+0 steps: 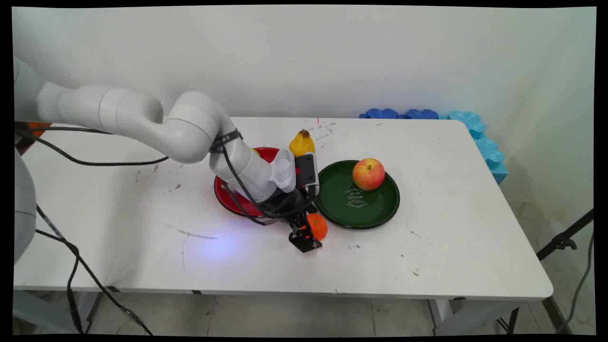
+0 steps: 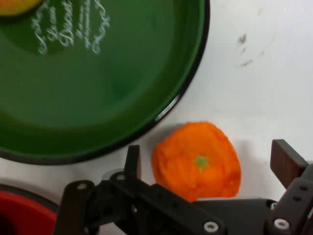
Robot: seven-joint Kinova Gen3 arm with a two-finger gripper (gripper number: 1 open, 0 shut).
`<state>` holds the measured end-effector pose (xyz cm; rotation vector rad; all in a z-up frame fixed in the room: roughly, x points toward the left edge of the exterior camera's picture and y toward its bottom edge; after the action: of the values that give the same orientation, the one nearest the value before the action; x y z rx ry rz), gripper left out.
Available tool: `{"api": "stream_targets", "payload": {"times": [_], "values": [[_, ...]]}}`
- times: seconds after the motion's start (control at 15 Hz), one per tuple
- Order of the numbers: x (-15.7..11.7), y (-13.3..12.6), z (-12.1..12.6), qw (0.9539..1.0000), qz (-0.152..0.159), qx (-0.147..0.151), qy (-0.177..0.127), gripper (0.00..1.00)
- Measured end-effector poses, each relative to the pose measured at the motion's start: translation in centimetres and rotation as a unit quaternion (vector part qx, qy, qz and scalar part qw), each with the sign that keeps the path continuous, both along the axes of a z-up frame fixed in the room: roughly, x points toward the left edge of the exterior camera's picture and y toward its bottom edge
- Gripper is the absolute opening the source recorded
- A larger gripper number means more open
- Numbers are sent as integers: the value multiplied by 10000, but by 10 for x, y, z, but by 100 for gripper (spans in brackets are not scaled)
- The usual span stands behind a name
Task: Pick up the eggplant from the red plate
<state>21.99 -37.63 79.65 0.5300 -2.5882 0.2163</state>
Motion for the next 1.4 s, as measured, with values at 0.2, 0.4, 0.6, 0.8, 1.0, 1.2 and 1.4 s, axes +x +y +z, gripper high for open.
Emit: {"api": "stream_targets", "payload": {"times": [0.2, 0.4, 0.6, 0.8, 1.0, 1.2, 1.4], "values": [[-2, -1, 20, 9999, -9, -83, 63, 100], [-5, -3, 52, 9997, 1, -191, 168, 100], [-2, -4, 100, 9994, -16, -252, 254, 100], [13, -3, 147, 9992, -86, -268, 276, 100], [30, -1, 174, 9992, -140, -248, 269, 100], [61, 6, 206, 9992, -222, -192, 253, 100], [87, 13, 227, 9990, -247, -175, 326, 100]]}}
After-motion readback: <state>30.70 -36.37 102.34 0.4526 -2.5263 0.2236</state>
